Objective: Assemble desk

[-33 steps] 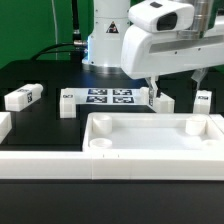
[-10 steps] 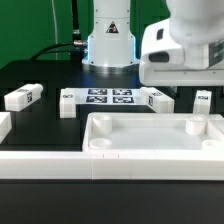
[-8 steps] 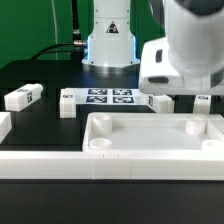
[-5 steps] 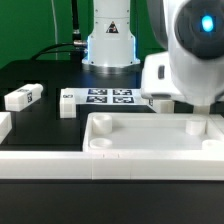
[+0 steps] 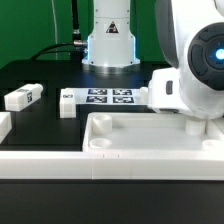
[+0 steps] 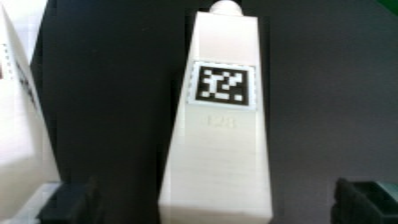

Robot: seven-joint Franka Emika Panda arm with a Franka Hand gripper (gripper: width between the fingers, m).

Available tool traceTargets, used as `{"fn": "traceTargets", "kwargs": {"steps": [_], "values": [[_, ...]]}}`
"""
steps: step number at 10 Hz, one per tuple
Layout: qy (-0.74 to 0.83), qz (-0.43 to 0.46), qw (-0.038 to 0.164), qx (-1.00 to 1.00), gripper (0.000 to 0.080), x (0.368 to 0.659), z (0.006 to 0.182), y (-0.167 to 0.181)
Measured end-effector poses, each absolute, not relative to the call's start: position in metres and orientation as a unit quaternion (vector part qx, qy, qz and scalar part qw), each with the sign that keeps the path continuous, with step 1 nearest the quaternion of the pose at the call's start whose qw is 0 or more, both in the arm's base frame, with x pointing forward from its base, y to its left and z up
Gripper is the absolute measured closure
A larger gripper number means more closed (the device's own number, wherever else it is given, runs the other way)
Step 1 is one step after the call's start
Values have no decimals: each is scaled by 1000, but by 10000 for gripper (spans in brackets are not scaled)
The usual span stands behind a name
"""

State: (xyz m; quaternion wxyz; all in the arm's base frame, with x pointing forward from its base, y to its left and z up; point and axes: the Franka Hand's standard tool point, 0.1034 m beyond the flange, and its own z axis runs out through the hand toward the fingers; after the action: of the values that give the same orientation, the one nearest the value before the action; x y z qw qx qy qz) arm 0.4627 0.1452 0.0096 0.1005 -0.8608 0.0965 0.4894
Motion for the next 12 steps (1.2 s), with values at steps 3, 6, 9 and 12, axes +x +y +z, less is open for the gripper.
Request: {"fn": "traceTargets", "kwargs": {"steps": [3, 6, 9, 12], "values": [[95, 493, 99, -859, 429, 460, 5, 147], [92, 494, 101, -858, 511, 459, 5, 147], [88, 489, 105, -862, 511, 463, 9, 144], [52, 489, 125, -862, 511, 474, 46, 134]]}}
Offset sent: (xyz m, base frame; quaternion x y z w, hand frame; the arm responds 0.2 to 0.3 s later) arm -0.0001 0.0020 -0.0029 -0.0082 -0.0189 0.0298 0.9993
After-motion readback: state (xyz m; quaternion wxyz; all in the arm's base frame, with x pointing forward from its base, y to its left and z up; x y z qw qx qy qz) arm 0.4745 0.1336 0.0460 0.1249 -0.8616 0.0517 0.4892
